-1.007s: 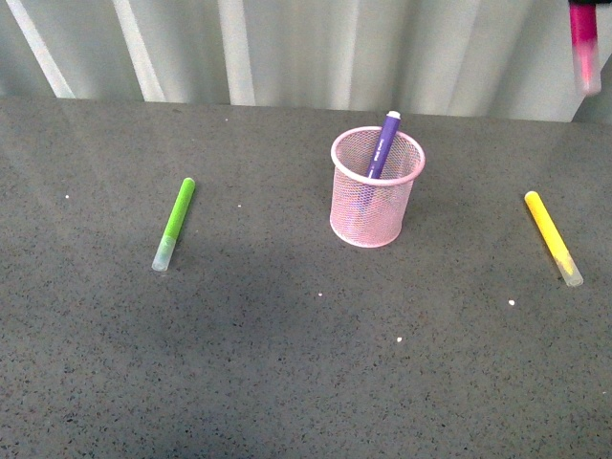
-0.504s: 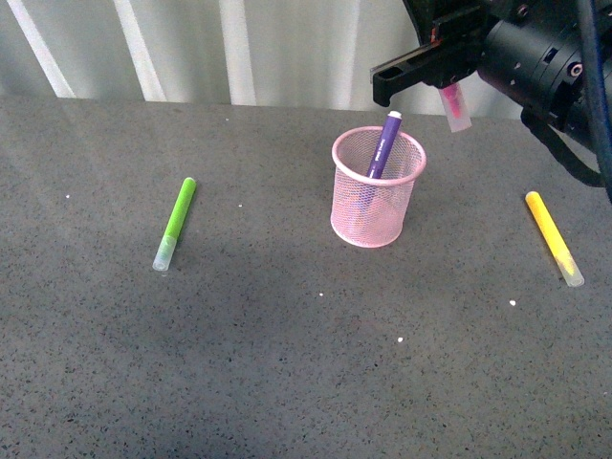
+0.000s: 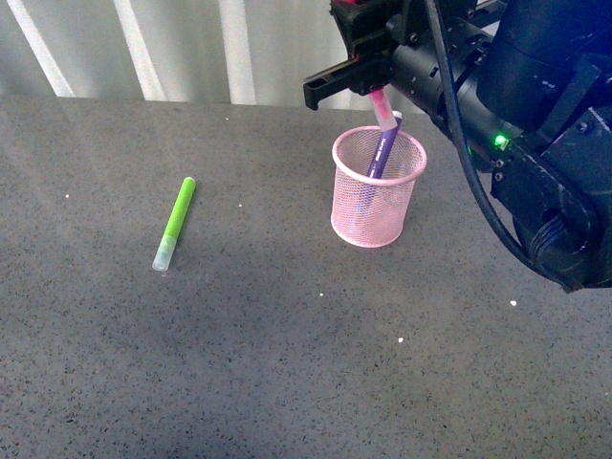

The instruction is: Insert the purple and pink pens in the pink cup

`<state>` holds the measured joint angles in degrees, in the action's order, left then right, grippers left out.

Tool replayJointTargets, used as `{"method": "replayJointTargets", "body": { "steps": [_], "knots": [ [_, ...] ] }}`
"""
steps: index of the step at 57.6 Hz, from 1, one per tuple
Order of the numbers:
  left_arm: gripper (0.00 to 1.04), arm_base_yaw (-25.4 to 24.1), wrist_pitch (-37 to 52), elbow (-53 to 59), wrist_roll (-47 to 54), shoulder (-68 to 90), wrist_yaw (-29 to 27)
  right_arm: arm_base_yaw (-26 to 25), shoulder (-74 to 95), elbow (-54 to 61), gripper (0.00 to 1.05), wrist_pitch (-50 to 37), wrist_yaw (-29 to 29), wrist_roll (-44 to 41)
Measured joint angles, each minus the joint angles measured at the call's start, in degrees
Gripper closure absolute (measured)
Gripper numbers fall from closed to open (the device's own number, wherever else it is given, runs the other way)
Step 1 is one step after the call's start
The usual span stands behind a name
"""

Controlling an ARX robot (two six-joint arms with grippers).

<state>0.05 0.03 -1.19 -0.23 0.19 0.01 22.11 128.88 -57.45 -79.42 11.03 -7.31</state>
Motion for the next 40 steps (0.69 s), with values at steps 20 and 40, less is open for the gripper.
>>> {"method": "replayJointTargets", "body": {
  "steps": [20, 40],
  "knots": [
    [0.07, 0.00, 0.00, 0.00, 0.00, -0.04, -0.02, 0.70, 1.05, 0.22, 0.93, -0.26, 0.31, -0.24],
    [0.07, 0.00, 0.00, 0.00, 0.02, -0.04, -0.02, 0.55, 1.07, 0.70, 0.31, -0.26, 0.55, -0.42]
  ]
}}
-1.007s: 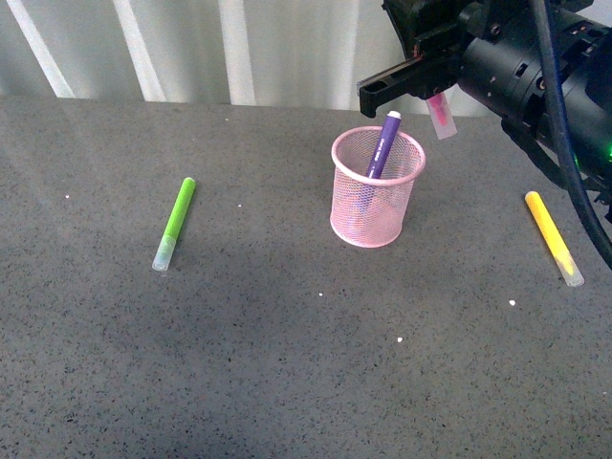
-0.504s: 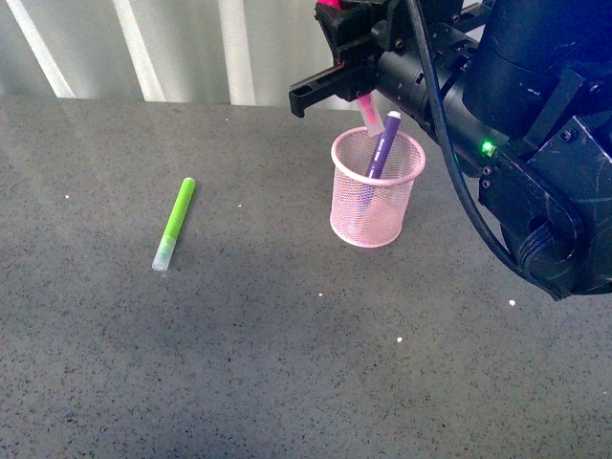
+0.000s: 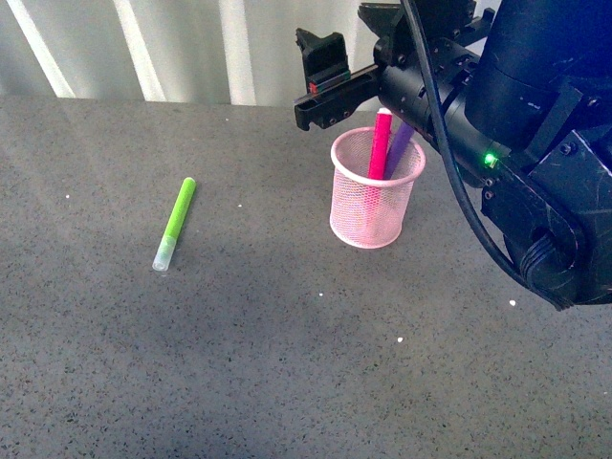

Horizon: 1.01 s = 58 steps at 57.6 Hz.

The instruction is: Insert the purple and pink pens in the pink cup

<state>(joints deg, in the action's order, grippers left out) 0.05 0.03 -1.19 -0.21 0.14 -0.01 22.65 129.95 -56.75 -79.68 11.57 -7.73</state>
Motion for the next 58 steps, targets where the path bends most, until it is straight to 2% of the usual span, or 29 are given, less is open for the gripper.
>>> {"method": "replayJointTargets", "body": {
  "steps": [9, 13, 22, 26, 33, 39, 46, 51, 58],
  "knots": [
    [0.07, 0.00, 0.00, 0.00, 0.00, 0.00, 0.00, -0.22, 0.00, 0.74, 0.04, 0.00, -0.02, 0.02],
    [0.07, 0.00, 0.00, 0.00, 0.00, 0.00, 0.02, -0.35, -0.02, 1.40, 0.09, 0.00, -0.07, -0.04],
    [0.07, 0.00, 0.00, 0.00, 0.00, 0.00, 0.00, -0.94, -1.09, 4.07, 0.07, 0.00, -0.76, -0.35],
    [0.07, 0.00, 0.00, 0.00, 0.00, -0.07, 0.11, -2.64, -6.10, 9.01, 0.07, 0.42, -4.39, -0.46],
    [0.07, 0.00, -0.02, 0.00, -0.02, 0.04, -0.24, -9.29, -27.06, 19.50, 0.07, 2.03, -9.66, -1.38],
    [0.07, 0.00, -0.02, 0.00, 0.00, -0.04, 0.04, -15.76, -46.86, 26.01, 0.07, 6.08, -11.13, -0.94],
    [0.07, 0.00, -0.02, 0.00, -0.02, -0.07, 0.02, -20.96, -59.21, 34.21, 0.07, 11.58, -10.67, 1.29],
    [0.07, 0.00, -0.02, 0.00, -0.02, -0.07, -0.13, -25.31, -69.94, 41.86, 0.07, 16.11, -8.07, 3.85],
    [0.07, 0.00, -0.02, 0.00, -0.02, -0.07, 0.00, -30.91, -81.18, 50.51, 0.07, 18.82, -6.84, 6.51]
  ]
}}
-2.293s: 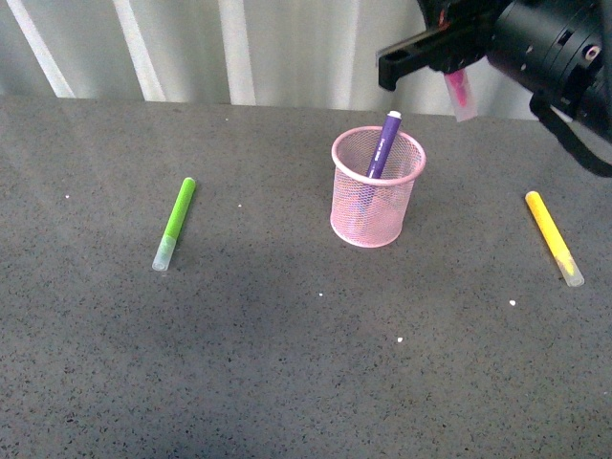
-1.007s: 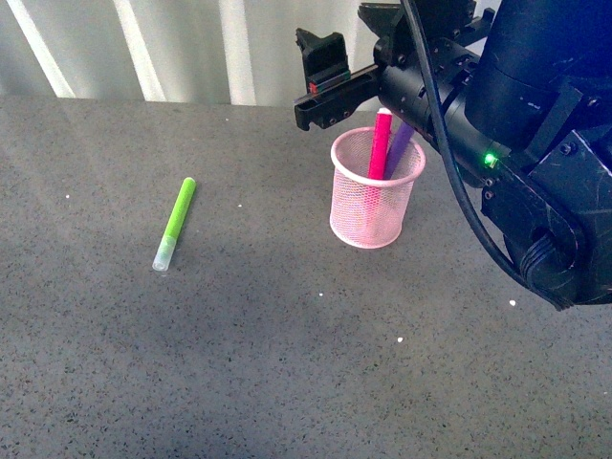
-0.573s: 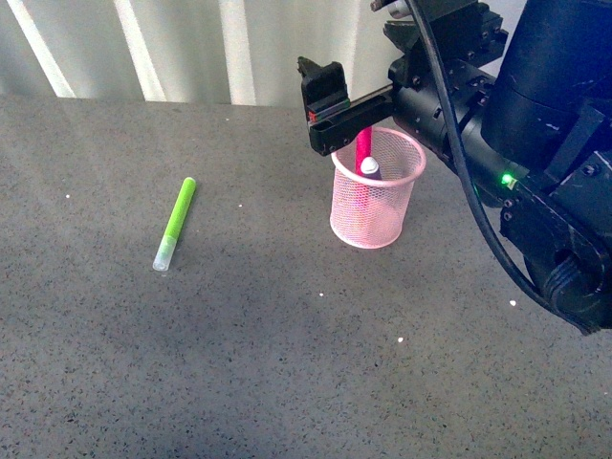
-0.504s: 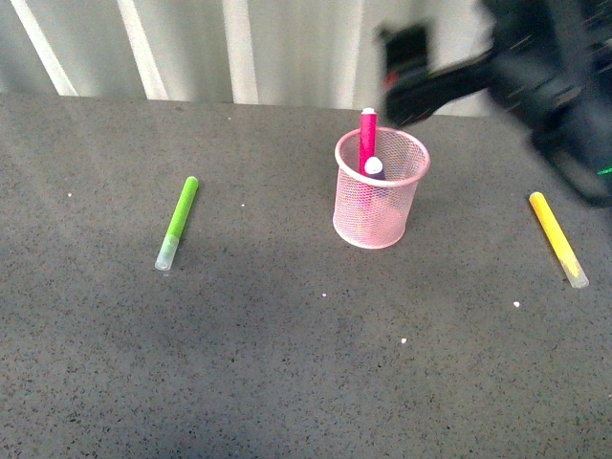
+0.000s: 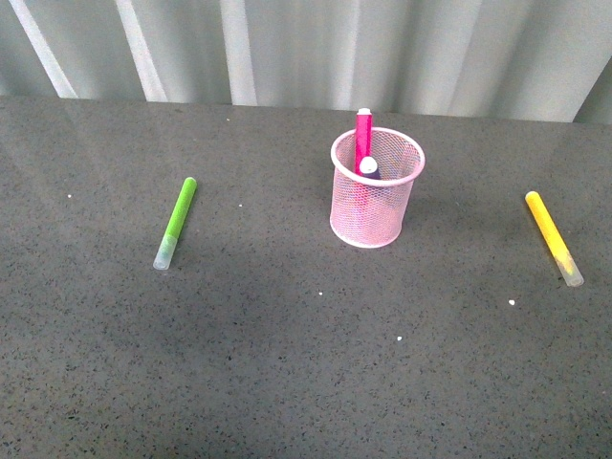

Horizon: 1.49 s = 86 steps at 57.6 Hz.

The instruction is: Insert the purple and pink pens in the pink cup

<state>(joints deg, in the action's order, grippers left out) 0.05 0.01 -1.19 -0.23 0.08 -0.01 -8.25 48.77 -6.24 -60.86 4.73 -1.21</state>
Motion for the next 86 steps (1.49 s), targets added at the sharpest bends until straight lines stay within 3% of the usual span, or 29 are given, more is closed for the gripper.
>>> {"method": "replayJointTargets", "body": {
  "steps": [5, 11, 15, 22, 36, 40, 47, 71, 77, 86],
  "knots": [
    [0.07, 0.00, 0.00, 0.00, 0.02, 0.02, 0.00, -3.15, -2.69, 4.81, 0.07, 1.55, 1.51, 2.16],
    [0.07, 0.00, 0.00, 0.00, 0.02, -0.02, 0.00, -5.90, 2.99, 6.12, 0.09, -3.85, 4.26, 2.62],
    [0.07, 0.00, 0.00, 0.00, 0.00, -0.02, -0.09, -6.32, -0.50, 6.03, 0.20, 7.48, 8.52, 2.03],
    [0.07, 0.00, 0.00, 0.00, 0.02, -0.04, 0.02, -3.13, -15.67, 5.49, 0.49, 28.00, 5.86, 1.64],
    [0.07, 0.00, 0.00, 0.00, 0.02, 0.00, 0.02, 1.01, -25.05, 5.49, 0.90, 37.27, 2.05, 1.60],
    [0.07, 0.00, 0.00, 0.00, 0.02, 0.00, 0.02, 5.14, -27.65, 5.49, 1.01, 39.78, -3.80, 1.33],
    [0.07, 0.00, 0.00, 0.00, 0.02, 0.00, 0.02, 7.98, -30.56, 5.49, 1.01, 42.42, -4.26, 1.42],
    [0.07, 0.00, 0.00, 0.00, 0.02, 0.00, 0.00, 8.04, -39.10, 5.44, 1.01, 50.97, -4.72, 1.42],
    [0.07, 0.00, 0.00, 0.00, 0.02, 0.00, -0.04, 8.07, -46.71, 5.38, 1.01, 60.35, -4.72, 1.44],
    [0.07, 0.00, 0.00, 0.00, 0.00, 0.02, 0.00, 8.09, -48.52, 5.33, 1.01, 60.76, -4.72, 1.44]
  ]
}}
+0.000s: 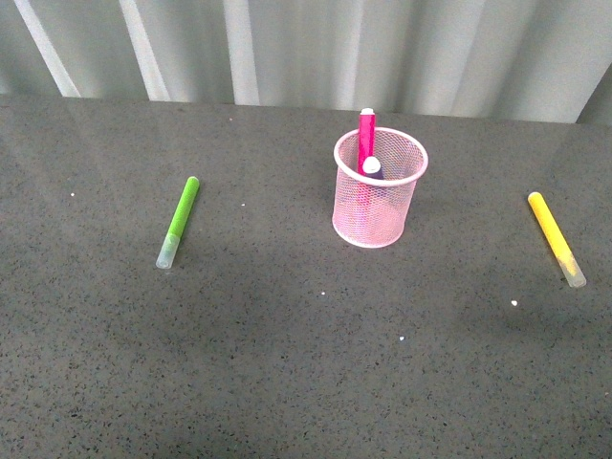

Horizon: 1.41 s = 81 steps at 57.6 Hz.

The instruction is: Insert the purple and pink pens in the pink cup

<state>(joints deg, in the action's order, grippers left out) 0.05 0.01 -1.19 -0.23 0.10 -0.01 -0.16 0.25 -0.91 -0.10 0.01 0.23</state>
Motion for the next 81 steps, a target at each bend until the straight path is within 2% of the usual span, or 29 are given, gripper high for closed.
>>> {"method": "replayJointTargets", "body": {
  "steps": [9, 20, 37, 42, 47, 81],
  "knots": [
    [0.07, 0.00, 0.00, 0.00, 0.00, -0.02, 0.00, 0.00, 0.00, 0.00, 1.01, 0.00, 0.00, -0.04],
    [0.07, 0.00, 0.00, 0.00, 0.00, -0.02, 0.00, 0.00, 0.00, 0.00, 0.70, 0.00, 0.00, -0.02],
    [0.07, 0.00, 0.00, 0.00, 0.00, -0.02, 0.00, 0.00, 0.00, 0.00, 0.17, 0.00, 0.00, -0.02],
    [0.07, 0.00, 0.00, 0.00, 0.00, -0.02, 0.00, 0.00, 0.00, 0.00, 0.05, 0.00, 0.00, 0.02],
    [0.07, 0.00, 0.00, 0.00, 0.02, -0.02, 0.00, 0.00, 0.00, 0.00, 0.08, 0.00, 0.00, -0.02],
    [0.07, 0.00, 0.00, 0.00, 0.00, -0.02, 0.00, 0.00, 0.00, 0.00, 0.07, 0.00, 0.00, 0.00]
  ]
}}
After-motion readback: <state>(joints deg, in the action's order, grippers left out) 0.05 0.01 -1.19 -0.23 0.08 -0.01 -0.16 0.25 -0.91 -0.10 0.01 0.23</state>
